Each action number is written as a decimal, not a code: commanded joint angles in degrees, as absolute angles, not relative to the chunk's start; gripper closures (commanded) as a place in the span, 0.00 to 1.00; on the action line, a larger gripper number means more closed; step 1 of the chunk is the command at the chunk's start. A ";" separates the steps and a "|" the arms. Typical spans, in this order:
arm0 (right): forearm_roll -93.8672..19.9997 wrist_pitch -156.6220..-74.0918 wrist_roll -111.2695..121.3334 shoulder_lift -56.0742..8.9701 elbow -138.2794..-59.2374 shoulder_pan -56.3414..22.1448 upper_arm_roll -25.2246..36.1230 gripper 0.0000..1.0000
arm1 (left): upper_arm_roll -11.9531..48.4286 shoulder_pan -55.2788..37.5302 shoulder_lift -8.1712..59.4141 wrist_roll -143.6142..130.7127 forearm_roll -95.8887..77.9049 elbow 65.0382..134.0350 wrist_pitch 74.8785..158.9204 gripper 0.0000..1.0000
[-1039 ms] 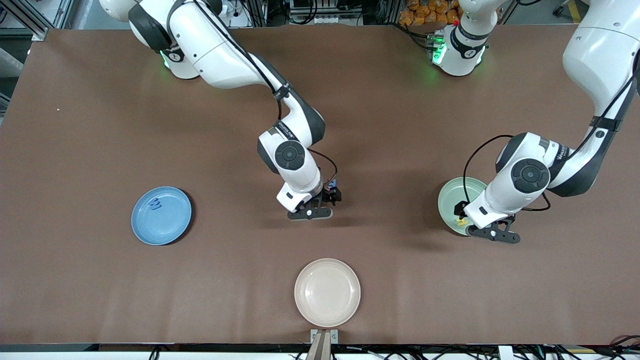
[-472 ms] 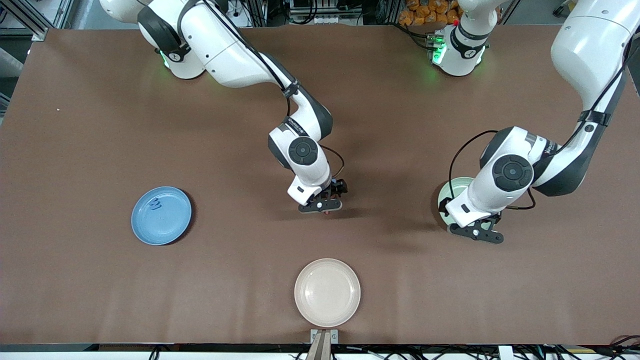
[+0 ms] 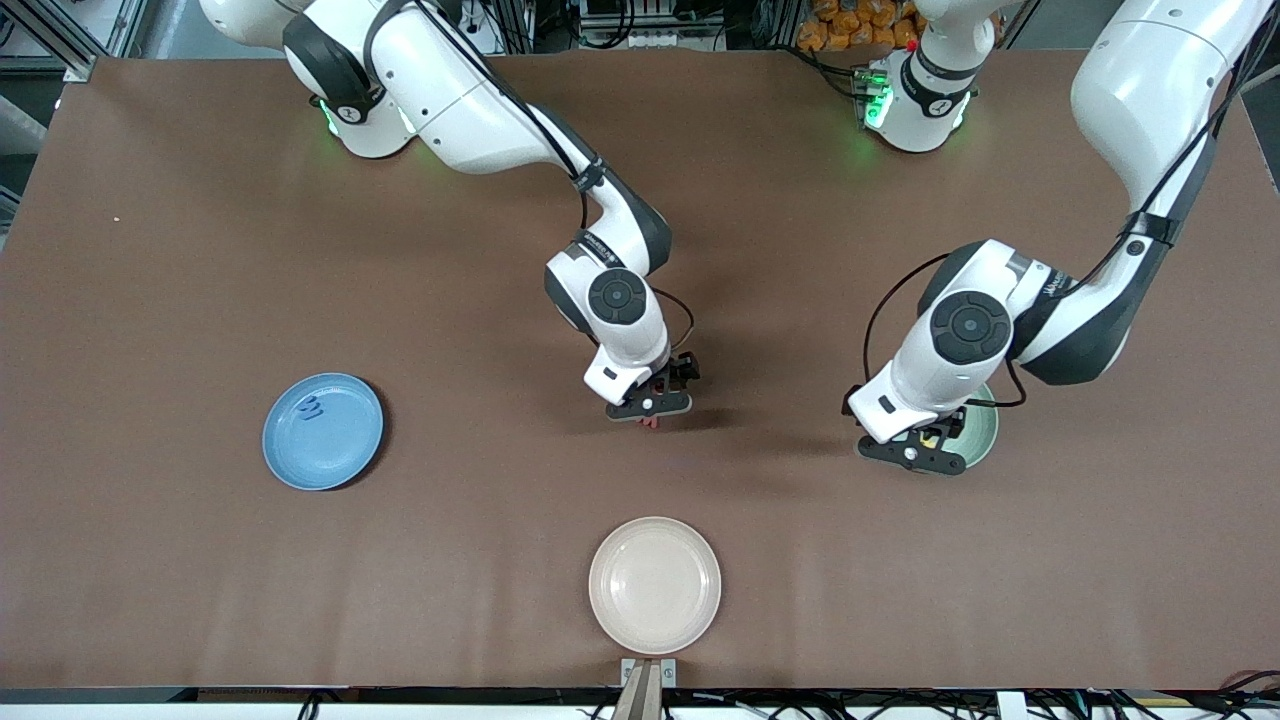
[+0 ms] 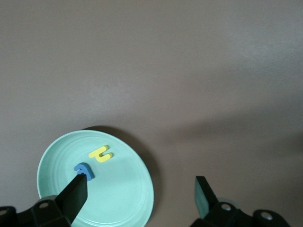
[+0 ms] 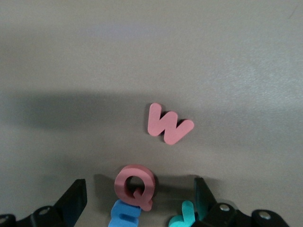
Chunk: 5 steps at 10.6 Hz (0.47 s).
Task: Sort uppercase to blue plate, lowercase to green plate
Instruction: 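Grasp the pink Q with the right gripper while the left gripper withdraws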
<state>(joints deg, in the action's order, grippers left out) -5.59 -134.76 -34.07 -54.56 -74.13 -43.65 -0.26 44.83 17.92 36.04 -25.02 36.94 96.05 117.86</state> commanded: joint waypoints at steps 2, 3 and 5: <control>-3.61 -134.47 -35.16 -56.25 -72.25 -44.73 0.35 0.00 | 44.74 15.47 34.98 -28.90 35.77 95.71 115.93 0.00; -2.99 -134.39 -35.16 -56.25 -72.25 -44.74 0.35 0.00 | 44.74 14.95 34.98 -29.61 35.77 95.63 115.93 0.00; 0.07 -134.12 -35.16 -56.25 -72.16 -44.74 0.35 0.00 | 44.65 13.02 35.16 -32.07 35.34 95.10 115.93 0.00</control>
<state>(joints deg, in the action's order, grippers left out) -2.22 -134.74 -34.07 -54.90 -74.12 -44.14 -0.22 44.91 14.71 36.04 -30.09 36.76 95.82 117.37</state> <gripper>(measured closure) 0.000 0.000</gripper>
